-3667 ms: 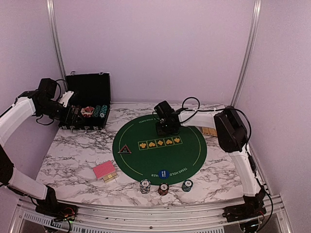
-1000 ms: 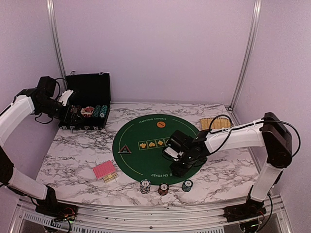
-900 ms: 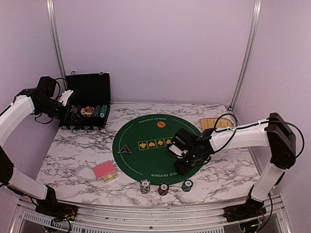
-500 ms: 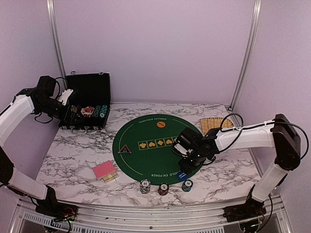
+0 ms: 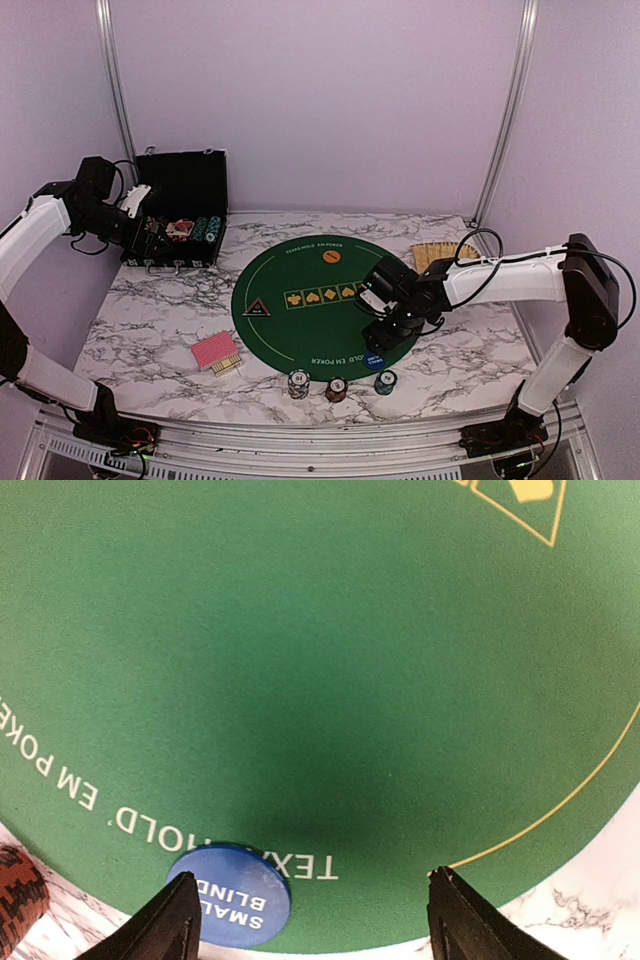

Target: Distribute texas hold em gaming equipment

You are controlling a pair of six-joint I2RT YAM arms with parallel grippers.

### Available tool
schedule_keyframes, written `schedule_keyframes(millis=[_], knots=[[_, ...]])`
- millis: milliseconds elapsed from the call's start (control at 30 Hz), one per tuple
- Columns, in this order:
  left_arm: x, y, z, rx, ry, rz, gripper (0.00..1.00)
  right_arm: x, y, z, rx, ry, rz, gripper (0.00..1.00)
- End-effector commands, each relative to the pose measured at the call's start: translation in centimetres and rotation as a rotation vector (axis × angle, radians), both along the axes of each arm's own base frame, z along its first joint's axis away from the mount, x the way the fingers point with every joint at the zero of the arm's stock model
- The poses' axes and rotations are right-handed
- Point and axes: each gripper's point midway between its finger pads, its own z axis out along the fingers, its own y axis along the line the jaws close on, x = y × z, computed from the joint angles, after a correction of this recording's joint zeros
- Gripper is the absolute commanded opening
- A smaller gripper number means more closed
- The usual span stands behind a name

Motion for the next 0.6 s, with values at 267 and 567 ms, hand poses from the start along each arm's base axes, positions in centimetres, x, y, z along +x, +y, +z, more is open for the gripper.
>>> schedule_keyframes(millis=[267, 567], knots=[[-0.4, -0.1, 1.0, 0.001, -0.016, -0.021, 0.99, -3.7, 2.7, -0.7, 0.034, 0.099, 0.115, 0.78], [-0.4, -0.1, 1.0, 0.002, -0.015, -0.021, 0.99, -1.9, -0.7, -2.4, -0.089, 0.059, 0.009, 0.73]])
